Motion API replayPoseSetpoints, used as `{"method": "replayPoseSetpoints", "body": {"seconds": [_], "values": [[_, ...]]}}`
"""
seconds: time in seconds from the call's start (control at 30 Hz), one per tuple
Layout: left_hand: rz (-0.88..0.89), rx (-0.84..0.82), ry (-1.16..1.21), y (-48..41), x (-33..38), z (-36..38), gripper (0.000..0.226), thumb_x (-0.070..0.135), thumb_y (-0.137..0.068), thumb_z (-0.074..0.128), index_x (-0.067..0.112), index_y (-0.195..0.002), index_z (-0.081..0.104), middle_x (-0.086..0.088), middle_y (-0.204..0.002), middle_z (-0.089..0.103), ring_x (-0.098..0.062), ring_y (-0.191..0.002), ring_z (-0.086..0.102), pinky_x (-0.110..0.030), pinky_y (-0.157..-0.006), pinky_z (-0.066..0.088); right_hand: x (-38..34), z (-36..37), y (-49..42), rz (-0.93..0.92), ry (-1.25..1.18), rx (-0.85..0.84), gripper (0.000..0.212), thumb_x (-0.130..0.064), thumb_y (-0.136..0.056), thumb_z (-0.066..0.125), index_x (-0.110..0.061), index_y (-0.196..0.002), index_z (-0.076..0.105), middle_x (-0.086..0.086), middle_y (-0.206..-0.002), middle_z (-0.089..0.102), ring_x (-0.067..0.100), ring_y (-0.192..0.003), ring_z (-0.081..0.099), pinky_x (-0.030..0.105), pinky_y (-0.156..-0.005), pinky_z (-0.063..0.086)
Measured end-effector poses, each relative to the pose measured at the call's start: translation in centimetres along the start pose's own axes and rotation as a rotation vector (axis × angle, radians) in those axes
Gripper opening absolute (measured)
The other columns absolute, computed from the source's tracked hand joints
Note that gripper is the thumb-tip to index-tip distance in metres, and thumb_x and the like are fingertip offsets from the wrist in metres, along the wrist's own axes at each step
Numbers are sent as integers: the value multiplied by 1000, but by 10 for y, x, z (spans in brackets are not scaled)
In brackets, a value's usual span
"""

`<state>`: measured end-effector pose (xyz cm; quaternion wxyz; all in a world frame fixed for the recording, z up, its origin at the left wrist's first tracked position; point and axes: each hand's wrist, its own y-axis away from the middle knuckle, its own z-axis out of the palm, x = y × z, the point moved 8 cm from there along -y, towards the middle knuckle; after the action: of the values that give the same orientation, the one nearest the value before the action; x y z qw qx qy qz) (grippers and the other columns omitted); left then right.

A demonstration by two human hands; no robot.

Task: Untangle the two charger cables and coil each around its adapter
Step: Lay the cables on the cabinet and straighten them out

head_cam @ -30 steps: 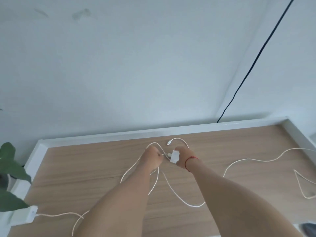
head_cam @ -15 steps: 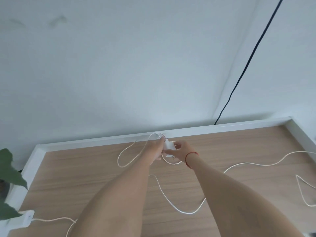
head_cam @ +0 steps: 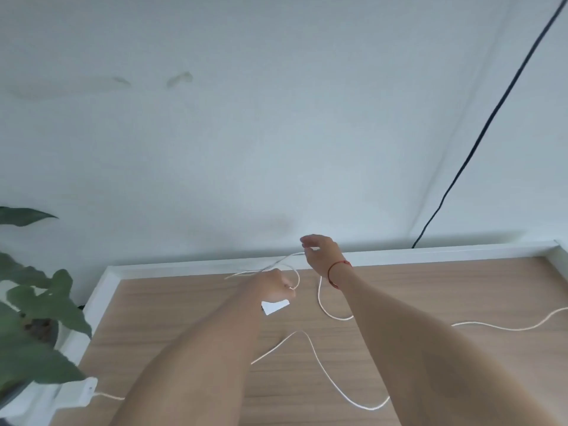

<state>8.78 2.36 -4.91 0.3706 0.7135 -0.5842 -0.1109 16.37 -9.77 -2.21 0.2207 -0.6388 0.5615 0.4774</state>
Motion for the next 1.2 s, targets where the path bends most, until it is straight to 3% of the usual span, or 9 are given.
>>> {"method": "replayPoseSetpoints", "body": {"seconds": [0.1,0.23,0.47,0.63,0.67,0.8,0.87,1.0,1.2], "values": [[-34,-61,-57,15,-23,-4,34,38,-88,51,33,-118,66,7,-120,57,-18,-105,53,-29,-88,44,-24,38,-2,15,42,-127,17,-31,-85,59,-20,-89,71,-2,-100,72,16,-83,62,34,-83,52],[-94,-74,-63,30,-65,-19,37,44,-85,54,45,-121,62,13,-135,47,-19,-123,47,-36,-104,42,-42,96,1,49,102,-315,27,-46,-77,67,-20,-80,73,-5,-81,73,16,-71,60,31,-75,51],[-201,-73,105,46,-161,-35,50,52,-56,53,46,-103,68,10,-112,66,-16,-103,64,-35,-96,50,-87,168,7,74,17,-377,51,-57,-69,70,-8,-67,56,4,-63,54,17,-63,49,28,-70,42],[-227,24,162,59,-229,-52,31,41,-87,53,29,-111,68,3,-102,60,-20,-89,56,-28,-79,46,-97,196,1,225,-424,-146,8,-11,-94,55,-11,-103,55,11,-74,55,18,-48,60,19,-45,52],[-237,47,159,60,-243,-53,28,37,-92,51,28,-112,68,4,-100,57,-20,-91,54,-28,-81,45,-92,199,0,243,-435,-78,23,-4,-95,48,-19,-113,50,11,-79,56,21,-52,62,18,-42,49],[-237,110,151,52,-285,-46,19,29,-95,50,27,-102,67,5,-101,60,-22,-98,58,-30,-87,47,-90,227,0,61,220,-31,36,0,-89,39,-26,-95,64,3,-93,58,29,-82,58,26,-66,44],[-249,107,151,49,-306,-38,21,20,-93,50,26,-108,65,3,-114,62,-24,-107,60,-32,-87,48,-90,250,6,25,461,-119,25,-5,-87,40,-15,-71,55,3,-81,56,32,-78,53,28,-61,41],[-276,183,179,50,-349,-28,29,22,-88,62,19,-117,59,0,-120,57,-24,-109,58,-32,-89,48,-74,282,10,22,666,-221,29,-28,-89,45,-17,-103,67,6,-104,64,30,-98,61,30,-76,46],[-279,334,203,47,-389,-28,34,17,-82,73,16,-113,60,1,-112,57,-23,-103,59,-29,-78,45,-57,330,15,108,968,-393,28,-20,-89,49,-11,-111,63,9,-110,67,28,-108,63,30,-80,47]]}}
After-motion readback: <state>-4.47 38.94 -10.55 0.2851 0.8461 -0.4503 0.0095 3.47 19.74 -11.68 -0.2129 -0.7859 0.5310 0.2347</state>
